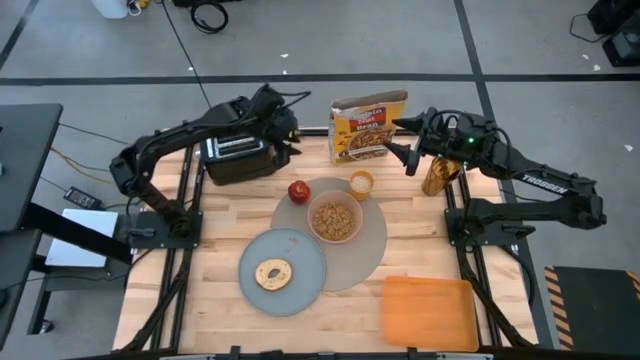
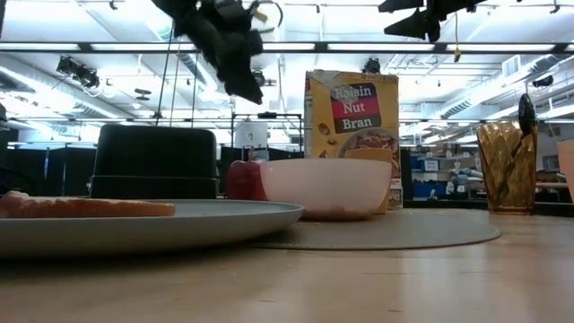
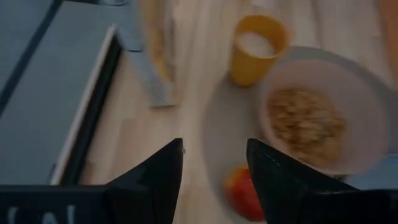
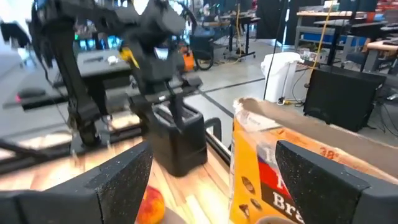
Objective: Arrange a breakfast setting
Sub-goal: Put the black spoon on the gray placemat to the right of the orange bowl
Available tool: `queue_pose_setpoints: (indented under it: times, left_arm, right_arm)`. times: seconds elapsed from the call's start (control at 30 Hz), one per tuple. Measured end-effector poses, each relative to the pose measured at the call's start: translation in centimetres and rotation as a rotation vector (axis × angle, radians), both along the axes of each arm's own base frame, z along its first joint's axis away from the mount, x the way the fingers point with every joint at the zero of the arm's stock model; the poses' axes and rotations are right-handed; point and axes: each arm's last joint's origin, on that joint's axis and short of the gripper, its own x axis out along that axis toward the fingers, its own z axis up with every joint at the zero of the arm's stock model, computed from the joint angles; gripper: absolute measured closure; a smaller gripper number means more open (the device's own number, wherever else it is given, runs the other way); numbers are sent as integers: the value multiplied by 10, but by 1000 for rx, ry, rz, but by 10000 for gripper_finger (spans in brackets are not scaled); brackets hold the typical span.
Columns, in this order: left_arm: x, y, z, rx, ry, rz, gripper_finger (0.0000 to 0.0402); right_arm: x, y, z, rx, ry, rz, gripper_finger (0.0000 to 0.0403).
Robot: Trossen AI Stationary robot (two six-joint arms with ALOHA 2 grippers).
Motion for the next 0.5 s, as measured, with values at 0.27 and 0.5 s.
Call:
queue_pose_setpoints:
  times: [0.27, 0.5]
  left_arm:
    - [-6, -47, 32, -81, -80, -5, 234]
    - [-5, -89, 49, -158, -133, -49, 247]
  right_arm:
    - [5, 12, -2, -6, 25, 84, 55]
    - [3, 29, -10, 46, 131, 53, 62]
